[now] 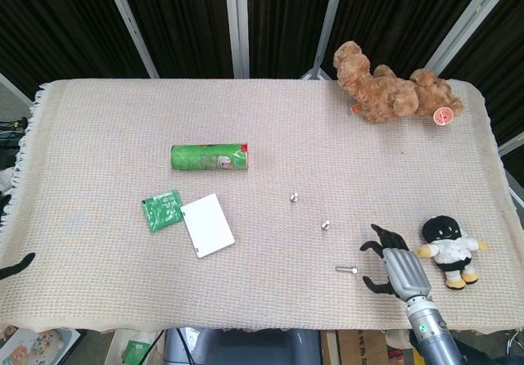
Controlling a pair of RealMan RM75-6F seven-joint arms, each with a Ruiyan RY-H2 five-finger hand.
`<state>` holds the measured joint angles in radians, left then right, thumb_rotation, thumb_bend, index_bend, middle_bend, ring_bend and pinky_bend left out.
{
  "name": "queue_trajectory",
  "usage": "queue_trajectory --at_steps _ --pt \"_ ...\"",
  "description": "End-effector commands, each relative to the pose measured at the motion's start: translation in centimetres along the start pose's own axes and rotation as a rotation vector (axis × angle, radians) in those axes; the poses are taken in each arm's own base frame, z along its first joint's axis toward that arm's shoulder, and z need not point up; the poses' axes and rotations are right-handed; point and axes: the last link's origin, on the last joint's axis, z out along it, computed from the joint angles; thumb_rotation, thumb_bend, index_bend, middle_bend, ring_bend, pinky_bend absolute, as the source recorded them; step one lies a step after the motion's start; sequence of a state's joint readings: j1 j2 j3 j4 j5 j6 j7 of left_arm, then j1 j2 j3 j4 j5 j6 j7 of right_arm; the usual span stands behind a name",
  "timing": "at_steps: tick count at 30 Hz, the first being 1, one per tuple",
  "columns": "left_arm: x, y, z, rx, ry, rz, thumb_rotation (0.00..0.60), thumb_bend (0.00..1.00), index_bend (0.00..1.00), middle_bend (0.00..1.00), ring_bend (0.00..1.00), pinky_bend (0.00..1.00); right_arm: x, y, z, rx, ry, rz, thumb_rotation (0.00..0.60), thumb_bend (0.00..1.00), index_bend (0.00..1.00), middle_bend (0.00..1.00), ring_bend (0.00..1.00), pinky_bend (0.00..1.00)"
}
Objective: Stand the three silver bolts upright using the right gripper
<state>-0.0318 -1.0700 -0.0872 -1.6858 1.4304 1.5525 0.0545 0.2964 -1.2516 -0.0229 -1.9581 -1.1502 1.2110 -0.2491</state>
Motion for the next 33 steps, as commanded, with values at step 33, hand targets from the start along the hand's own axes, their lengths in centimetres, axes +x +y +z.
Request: queue_trajectory --at_steps 33 --pt "0.2 -0.3 0.3 0.013 0.002 -0.012 0.6 0.24 0.06 0.02 0.0 0.14 -4.9 -3.1 3.0 0.0 -0.029 0.051 0.6 0.29 0.5 0.0 0.0 0.0"
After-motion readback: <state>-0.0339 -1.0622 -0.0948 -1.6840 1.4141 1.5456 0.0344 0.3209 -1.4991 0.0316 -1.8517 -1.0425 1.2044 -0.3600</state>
